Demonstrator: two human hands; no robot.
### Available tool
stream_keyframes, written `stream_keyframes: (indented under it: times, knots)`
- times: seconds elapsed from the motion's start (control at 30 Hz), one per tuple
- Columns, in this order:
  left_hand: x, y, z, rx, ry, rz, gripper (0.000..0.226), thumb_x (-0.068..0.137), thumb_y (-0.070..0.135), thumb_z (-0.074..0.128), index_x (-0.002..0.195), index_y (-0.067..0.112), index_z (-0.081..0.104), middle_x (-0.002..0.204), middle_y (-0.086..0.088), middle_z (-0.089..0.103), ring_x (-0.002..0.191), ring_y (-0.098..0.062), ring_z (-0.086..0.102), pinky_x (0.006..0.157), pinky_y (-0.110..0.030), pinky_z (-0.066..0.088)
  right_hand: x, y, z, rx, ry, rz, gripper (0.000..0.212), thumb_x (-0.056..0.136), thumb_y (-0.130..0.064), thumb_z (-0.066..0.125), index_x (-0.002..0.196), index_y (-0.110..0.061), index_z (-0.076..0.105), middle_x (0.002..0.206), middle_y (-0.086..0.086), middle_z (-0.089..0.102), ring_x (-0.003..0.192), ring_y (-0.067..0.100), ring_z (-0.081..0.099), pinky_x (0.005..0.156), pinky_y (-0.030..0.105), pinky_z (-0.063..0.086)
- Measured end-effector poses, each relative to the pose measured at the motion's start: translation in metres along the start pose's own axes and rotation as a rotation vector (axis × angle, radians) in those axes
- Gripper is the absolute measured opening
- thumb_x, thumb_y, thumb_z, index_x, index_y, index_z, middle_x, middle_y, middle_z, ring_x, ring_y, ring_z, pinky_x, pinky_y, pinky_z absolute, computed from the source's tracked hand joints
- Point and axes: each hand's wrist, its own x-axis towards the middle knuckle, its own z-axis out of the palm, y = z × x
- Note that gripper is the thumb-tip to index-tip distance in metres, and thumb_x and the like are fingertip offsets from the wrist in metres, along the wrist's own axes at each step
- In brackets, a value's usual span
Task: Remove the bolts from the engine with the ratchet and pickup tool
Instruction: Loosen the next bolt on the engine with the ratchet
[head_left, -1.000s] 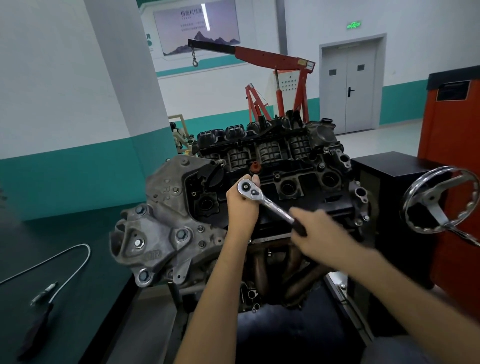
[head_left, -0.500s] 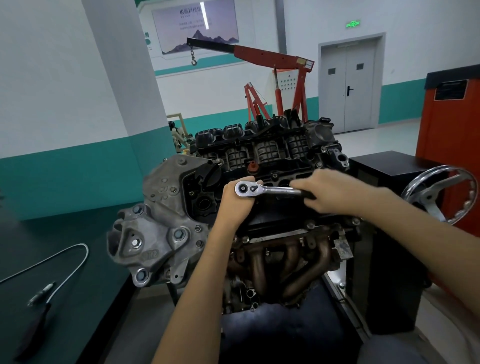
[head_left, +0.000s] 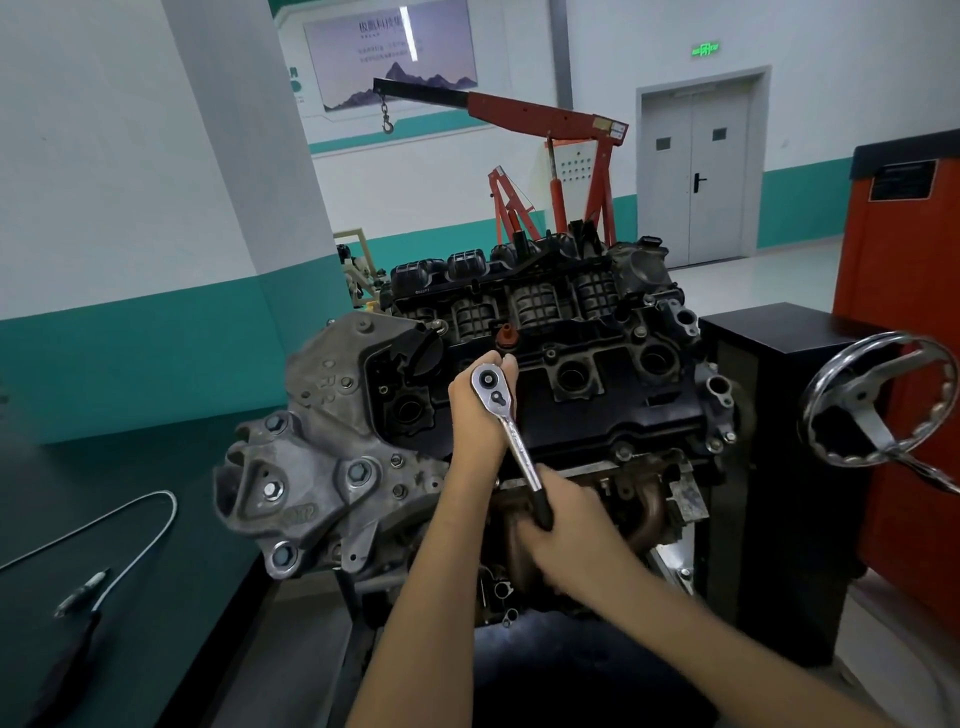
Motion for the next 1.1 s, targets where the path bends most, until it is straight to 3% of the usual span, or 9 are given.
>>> stream_keyframes:
  times: [0.17, 0.33, 0.5, 0.6, 0.73, 0.87, 0.93, 1.0, 1.1]
  knots:
    - [0.010, 0.001, -0.011, 0.113, -0.109, 0.004, 0.056, 0.091, 0.006, 0.060, 0.053, 0.024, 0.023, 0.048, 0.012, 0.023, 0.053, -0.006, 0.021, 0.052, -0.022, 0.021, 0.044, 0.005, -0.091, -0.487, -0.236, -0.130, 0.019, 0.079, -0.006, 0.062, 0.092, -0.019, 0.061, 0.062, -0.010, 0.052, 0.048, 0.002, 0.052, 0.049, 0.016, 0.043]
    - [0.008, 0.004, -0.004, 0.091, -0.031, 0.031, 0.053, 0.092, 0.002, 0.057, 0.053, 0.020, 0.026, 0.049, 0.011, 0.027, 0.056, -0.009, 0.025, 0.055, -0.025, 0.024, 0.085, -0.012, -0.139, -0.849, -0.229, -0.299, 0.018, 0.083, -0.013, 0.060, 0.090, -0.029, 0.056, 0.058, -0.014, 0.046, 0.049, -0.002, 0.048, 0.049, 0.014, 0.033]
    - [0.004, 0.001, 0.003, 0.037, 0.081, 0.002, 0.050, 0.097, 0.005, 0.054, 0.057, 0.021, 0.028, 0.055, 0.008, 0.029, 0.059, -0.013, 0.027, 0.060, -0.030, 0.024, 0.029, 0.013, -0.071, -0.461, -0.062, -0.087, 0.015, 0.080, -0.016, 0.058, 0.078, -0.022, 0.045, 0.068, 0.002, 0.052, 0.060, 0.022, 0.055, 0.056, 0.031, 0.047]
    - [0.003, 0.002, 0.008, 0.010, 0.104, 0.038, 0.053, 0.096, 0.001, 0.053, 0.058, 0.020, 0.023, 0.055, 0.009, 0.022, 0.058, -0.010, 0.020, 0.058, -0.027, 0.020, 0.003, 0.006, -0.013, -0.081, 0.033, 0.007, 0.024, 0.080, -0.008, 0.057, 0.070, -0.022, 0.040, 0.058, 0.000, 0.049, 0.047, 0.009, 0.047, 0.044, 0.016, 0.036]
    - [0.003, 0.000, 0.005, 0.051, 0.071, 0.052, 0.049, 0.097, 0.006, 0.053, 0.060, 0.019, 0.024, 0.058, 0.005, 0.022, 0.060, -0.013, 0.021, 0.058, -0.031, 0.020, -0.003, -0.005, 0.009, 0.095, 0.030, 0.036, 0.020, 0.080, -0.004, 0.056, 0.075, -0.021, 0.046, 0.058, 0.002, 0.051, 0.044, 0.009, 0.047, 0.042, 0.018, 0.038]
    - [0.010, -0.003, -0.008, 0.085, -0.076, 0.031, 0.054, 0.094, 0.006, 0.057, 0.056, 0.022, 0.021, 0.049, 0.012, 0.022, 0.052, -0.005, 0.019, 0.050, -0.023, 0.018, 0.024, 0.003, -0.062, -0.292, -0.192, -0.104, 0.028, 0.078, -0.004, 0.059, 0.071, -0.027, 0.047, 0.059, -0.006, 0.048, 0.051, 0.013, 0.048, 0.046, 0.013, 0.036]
    - [0.011, -0.003, -0.012, 0.113, -0.111, 0.053, 0.055, 0.092, 0.004, 0.058, 0.054, 0.023, 0.021, 0.047, 0.012, 0.023, 0.049, -0.005, 0.021, 0.048, -0.019, 0.019, 0.052, 0.000, -0.104, -0.566, -0.308, -0.183, 0.021, 0.082, -0.008, 0.060, 0.087, -0.028, 0.057, 0.063, -0.009, 0.051, 0.050, 0.004, 0.052, 0.048, 0.013, 0.039]
    - [0.010, -0.001, -0.011, 0.126, -0.123, 0.075, 0.056, 0.091, 0.002, 0.058, 0.053, 0.024, 0.022, 0.046, 0.012, 0.024, 0.049, -0.004, 0.022, 0.049, -0.019, 0.020, 0.078, -0.009, -0.133, -0.852, -0.302, -0.300, 0.023, 0.086, -0.013, 0.058, 0.106, -0.024, 0.059, 0.064, -0.013, 0.046, 0.051, -0.003, 0.047, 0.050, 0.014, 0.036]
    - [0.009, 0.000, -0.004, 0.074, -0.034, 0.042, 0.057, 0.090, -0.004, 0.055, 0.052, 0.023, 0.022, 0.045, 0.012, 0.025, 0.049, -0.004, 0.021, 0.051, -0.023, 0.019, 0.087, -0.015, -0.136, -0.940, -0.223, -0.345, 0.021, 0.086, -0.017, 0.058, 0.104, -0.028, 0.056, 0.062, -0.014, 0.042, 0.053, -0.001, 0.045, 0.048, 0.013, 0.029]
